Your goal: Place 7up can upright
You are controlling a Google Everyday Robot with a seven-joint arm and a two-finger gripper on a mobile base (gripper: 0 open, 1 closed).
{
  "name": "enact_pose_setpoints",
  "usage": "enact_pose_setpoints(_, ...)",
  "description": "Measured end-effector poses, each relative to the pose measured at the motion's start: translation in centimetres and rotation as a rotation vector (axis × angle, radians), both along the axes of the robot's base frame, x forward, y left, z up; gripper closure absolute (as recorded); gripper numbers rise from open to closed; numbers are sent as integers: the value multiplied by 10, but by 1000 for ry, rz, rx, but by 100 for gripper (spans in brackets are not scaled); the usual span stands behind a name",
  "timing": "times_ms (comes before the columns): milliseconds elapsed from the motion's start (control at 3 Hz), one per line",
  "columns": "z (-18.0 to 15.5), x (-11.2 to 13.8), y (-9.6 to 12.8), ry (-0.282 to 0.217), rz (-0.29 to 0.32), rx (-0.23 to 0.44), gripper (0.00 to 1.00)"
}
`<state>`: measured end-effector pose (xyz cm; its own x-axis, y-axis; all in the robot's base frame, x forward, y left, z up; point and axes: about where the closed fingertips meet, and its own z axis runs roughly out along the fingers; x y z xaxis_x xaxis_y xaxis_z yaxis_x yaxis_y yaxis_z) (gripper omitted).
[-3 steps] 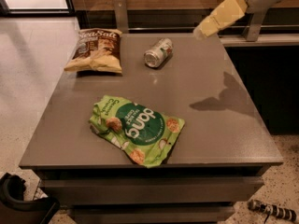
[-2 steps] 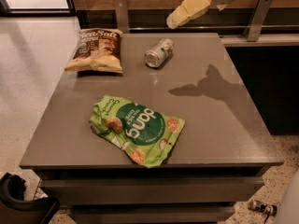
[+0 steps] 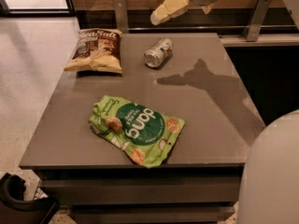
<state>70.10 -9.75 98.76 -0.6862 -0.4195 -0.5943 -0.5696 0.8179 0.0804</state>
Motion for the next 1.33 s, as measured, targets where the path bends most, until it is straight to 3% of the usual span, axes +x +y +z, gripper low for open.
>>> enact_pose_setpoints(333, -4, 3, -1, 22, -46, 8, 0)
enact_pose_setpoints(1000, -28, 25, -6, 132, -401, -120, 0)
enact_pose_setpoints(1333, -42, 34, 1, 237, -641, -150, 0)
